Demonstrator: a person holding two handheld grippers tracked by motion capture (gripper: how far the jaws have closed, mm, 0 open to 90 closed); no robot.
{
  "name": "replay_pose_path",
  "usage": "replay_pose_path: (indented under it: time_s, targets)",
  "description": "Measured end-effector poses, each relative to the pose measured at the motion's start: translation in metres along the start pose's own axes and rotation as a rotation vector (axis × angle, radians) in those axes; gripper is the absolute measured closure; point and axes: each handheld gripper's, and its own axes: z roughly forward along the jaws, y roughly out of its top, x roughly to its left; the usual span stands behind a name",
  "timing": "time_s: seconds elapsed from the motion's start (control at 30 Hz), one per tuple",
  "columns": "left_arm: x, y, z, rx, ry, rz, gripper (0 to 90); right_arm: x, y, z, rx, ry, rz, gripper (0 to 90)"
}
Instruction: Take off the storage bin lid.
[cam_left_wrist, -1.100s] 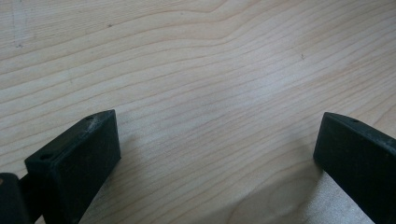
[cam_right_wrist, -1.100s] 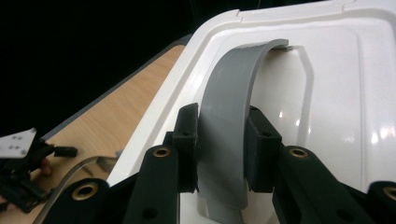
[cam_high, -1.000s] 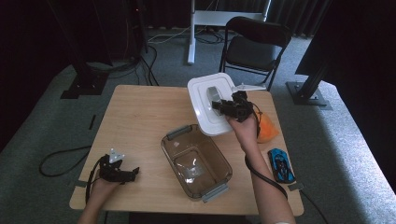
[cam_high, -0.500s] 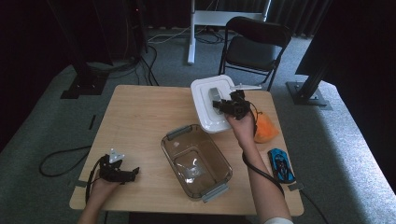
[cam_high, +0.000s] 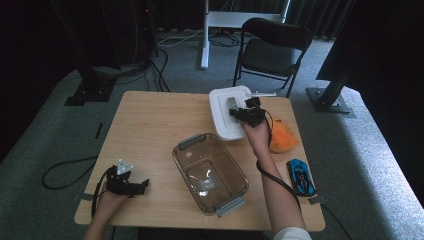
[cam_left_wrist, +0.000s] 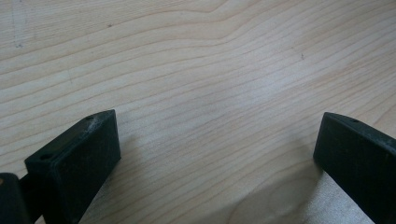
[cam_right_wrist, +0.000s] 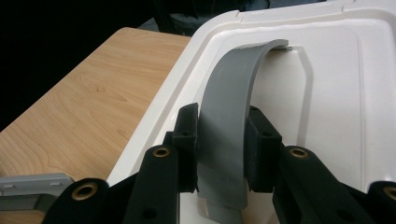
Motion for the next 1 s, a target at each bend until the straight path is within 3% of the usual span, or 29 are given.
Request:
replay_pose_path:
  time_s: [0.33,1.0]
  targets:
    - [0.0,0.0,0.0,0.0,0.0,0.0,1.0,-0.011,-0.027,0.025,0.042,0.002,0.034,69.6]
    - [0.0,0.0,0.0,0.0,0.0,0.0,1.0,-0.017,-0.064,0.048,0.102,0.006,0.057,69.5]
